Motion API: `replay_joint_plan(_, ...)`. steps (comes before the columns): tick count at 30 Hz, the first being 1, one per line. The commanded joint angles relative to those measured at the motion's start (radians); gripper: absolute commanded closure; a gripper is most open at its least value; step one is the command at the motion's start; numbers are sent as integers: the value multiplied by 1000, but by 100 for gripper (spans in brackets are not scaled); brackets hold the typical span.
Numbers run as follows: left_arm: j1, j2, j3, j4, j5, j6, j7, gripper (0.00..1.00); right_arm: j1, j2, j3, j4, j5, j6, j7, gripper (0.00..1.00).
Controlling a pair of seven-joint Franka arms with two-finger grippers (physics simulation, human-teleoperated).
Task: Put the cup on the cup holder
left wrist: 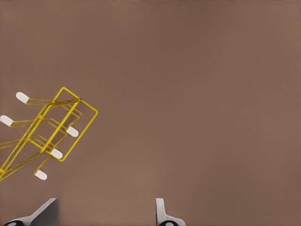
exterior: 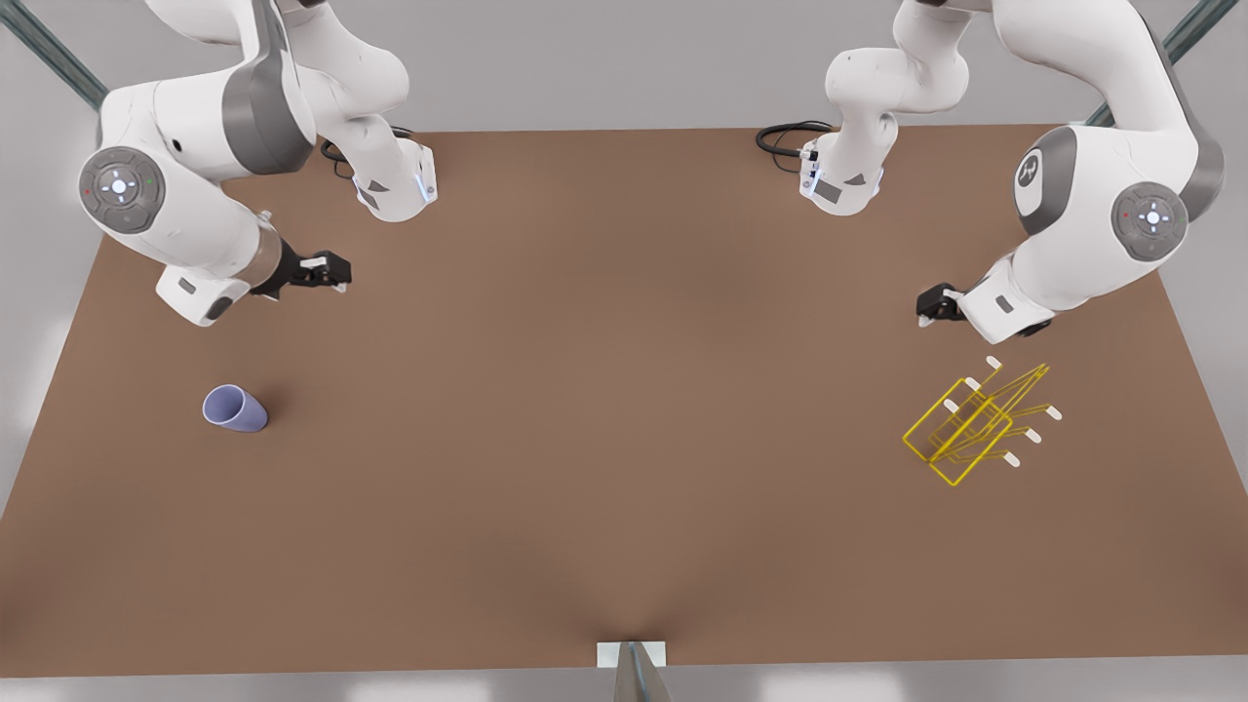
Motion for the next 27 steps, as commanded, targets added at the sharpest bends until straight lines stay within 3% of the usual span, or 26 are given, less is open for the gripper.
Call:
replay_joint_plan(1, 5, -1, 0, 1, 0, 26, 45, 0, -4, 0, -1, 1, 0, 18, 27, 0)
replay_joint_plan(3, 5, 4, 0, -1, 2, 54, 45, 0, -1, 23, -2, 8, -16, 21, 18, 0)
replay_joint_plan(4, 5, 5, 0, -1, 2, 54, 45, 0, -17, 105, -8, 8, -19, 58, -5, 0)
replay_joint_plan(6, 4, 5, 0, -1, 2, 54, 45, 0, -82, 227, -13, 14, -29, 191, -267, 0)
replay_joint_plan(9, 4, 5, 0, -1, 3, 50, 47, 0, -103, 335, -94, 19, -42, 413, -623, 0)
replay_joint_plan(14, 4, 5, -1, -1, 3, 49, 45, 0, -191, 321, -99, -127, -39, 641, -807, 0)
replay_joint_plan(17, 4, 5, 0, -1, 3, 47, 44, 0, -202, 203, -102, -357, -34, 798, -807, 0)
replay_joint_plan(23, 4, 13, 0, -1, 3, 46, 47, 0, -205, 215, -211, -426, -29, 996, -820, 0)
replay_joint_plan(27, 4, 13, -1, -1, 3, 32, 47, 0, -205, 215, -220, -509, -29, 1044, -820, 0)
